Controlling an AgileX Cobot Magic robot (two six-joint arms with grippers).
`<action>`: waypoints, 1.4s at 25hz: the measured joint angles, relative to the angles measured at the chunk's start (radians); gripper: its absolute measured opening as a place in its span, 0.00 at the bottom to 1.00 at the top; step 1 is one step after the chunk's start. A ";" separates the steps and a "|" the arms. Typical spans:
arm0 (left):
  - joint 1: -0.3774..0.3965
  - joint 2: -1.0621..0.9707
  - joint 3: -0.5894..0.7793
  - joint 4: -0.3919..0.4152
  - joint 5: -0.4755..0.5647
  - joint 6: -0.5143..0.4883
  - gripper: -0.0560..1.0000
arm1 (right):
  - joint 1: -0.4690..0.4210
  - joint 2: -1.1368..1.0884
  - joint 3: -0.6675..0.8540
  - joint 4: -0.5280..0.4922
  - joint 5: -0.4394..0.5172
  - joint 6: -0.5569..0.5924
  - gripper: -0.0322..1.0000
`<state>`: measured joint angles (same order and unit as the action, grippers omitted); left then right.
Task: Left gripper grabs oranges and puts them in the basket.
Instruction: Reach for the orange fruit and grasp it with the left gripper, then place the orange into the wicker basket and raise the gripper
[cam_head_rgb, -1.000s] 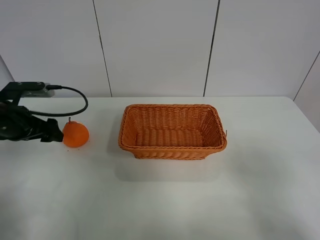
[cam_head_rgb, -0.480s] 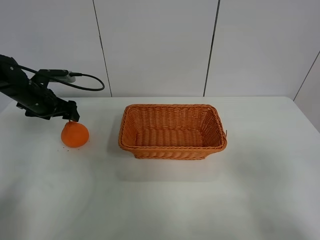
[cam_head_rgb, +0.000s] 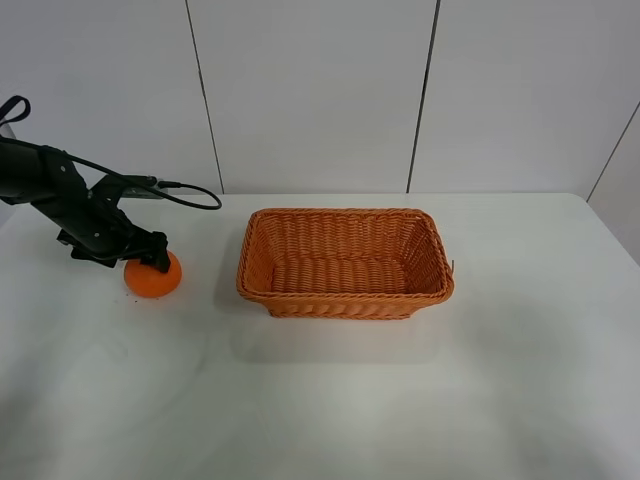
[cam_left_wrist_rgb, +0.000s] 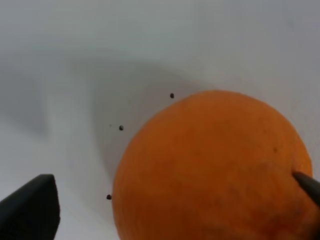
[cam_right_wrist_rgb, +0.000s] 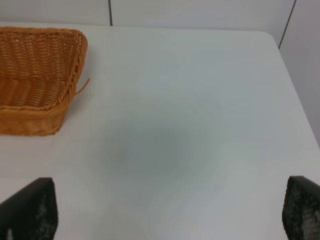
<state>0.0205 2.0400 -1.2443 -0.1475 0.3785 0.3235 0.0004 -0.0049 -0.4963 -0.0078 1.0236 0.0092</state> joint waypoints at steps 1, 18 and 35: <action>0.000 0.004 -0.001 0.000 -0.004 0.005 0.98 | 0.000 0.000 0.000 0.000 0.000 0.000 0.70; -0.003 0.005 -0.016 -0.002 0.110 0.016 0.22 | 0.000 0.000 0.000 0.000 0.000 0.000 0.70; -0.176 -0.358 -0.008 -0.061 0.219 0.031 0.22 | 0.000 0.000 0.000 0.000 0.000 0.000 0.70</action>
<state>-0.1551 1.6822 -1.2528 -0.2090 0.5973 0.3543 0.0004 -0.0049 -0.4963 -0.0078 1.0236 0.0092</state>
